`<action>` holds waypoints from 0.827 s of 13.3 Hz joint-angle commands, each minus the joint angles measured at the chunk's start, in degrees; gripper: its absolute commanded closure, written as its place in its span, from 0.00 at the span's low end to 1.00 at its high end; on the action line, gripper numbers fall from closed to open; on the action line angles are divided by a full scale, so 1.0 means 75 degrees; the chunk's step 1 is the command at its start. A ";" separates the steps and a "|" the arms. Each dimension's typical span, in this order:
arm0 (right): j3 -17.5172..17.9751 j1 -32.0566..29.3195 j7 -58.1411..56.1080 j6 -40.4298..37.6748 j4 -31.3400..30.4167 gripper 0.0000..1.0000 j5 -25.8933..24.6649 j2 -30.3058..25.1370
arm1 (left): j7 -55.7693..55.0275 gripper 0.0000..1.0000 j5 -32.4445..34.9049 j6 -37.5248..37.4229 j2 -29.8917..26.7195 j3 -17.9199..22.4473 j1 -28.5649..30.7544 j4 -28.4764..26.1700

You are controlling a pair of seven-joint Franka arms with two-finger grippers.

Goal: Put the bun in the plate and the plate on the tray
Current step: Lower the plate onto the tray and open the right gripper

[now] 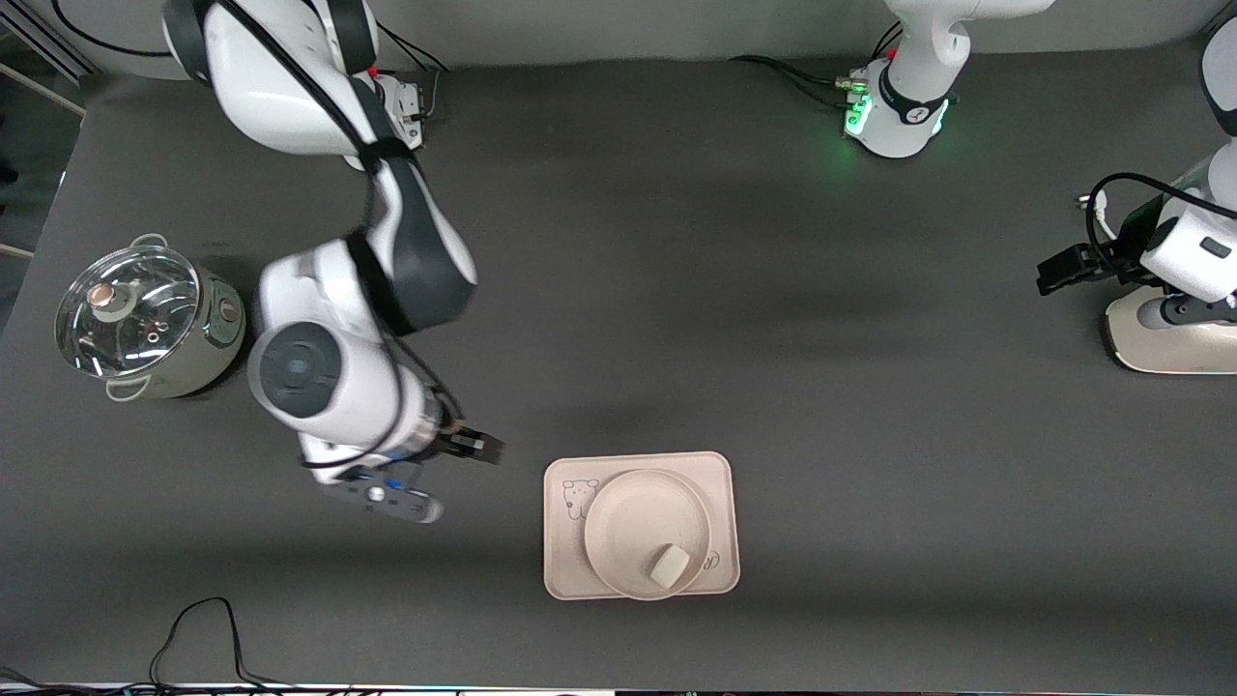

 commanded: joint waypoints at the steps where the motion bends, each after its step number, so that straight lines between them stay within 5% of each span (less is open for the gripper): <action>1: -0.0593 -0.0154 -0.1322 -0.0767 -0.1428 0.00 -0.0088 -0.1644 | -0.0058 0.00 0.0080 -0.0264 -0.0030 -0.0059 -0.0003 0.0165; 4: -0.1263 -0.0120 -0.2156 -0.0852 -0.2530 0.00 -0.0100 -0.2887 | -0.0047 0.00 0.0092 -0.0206 -0.0019 -0.0211 -0.0015 0.0259; 7: -0.1254 -0.0131 -0.2169 -0.0771 -0.2895 0.00 -0.0425 -0.3346 | 0.0070 0.00 0.0092 -0.0194 -0.0007 -0.0223 -0.0027 0.0376; 8: -0.0928 -0.0537 -0.2216 -0.0631 -0.3267 0.00 -0.0532 -0.3556 | 0.0070 0.00 0.0103 -0.0217 -0.0007 -0.0223 -0.0027 0.0399; 10: 0.1361 -0.2325 -0.2147 -0.0500 -0.3610 0.00 -0.1010 -0.3920 | -0.0035 0.00 0.0092 -0.0276 0.0005 -0.0247 -0.0027 0.0411; 11: 0.1744 -0.2532 -0.2134 -0.0500 -0.3704 0.00 -0.1211 -0.4038 | -0.0023 0.00 0.0092 -0.0299 -0.0007 -0.0247 -0.0027 0.0411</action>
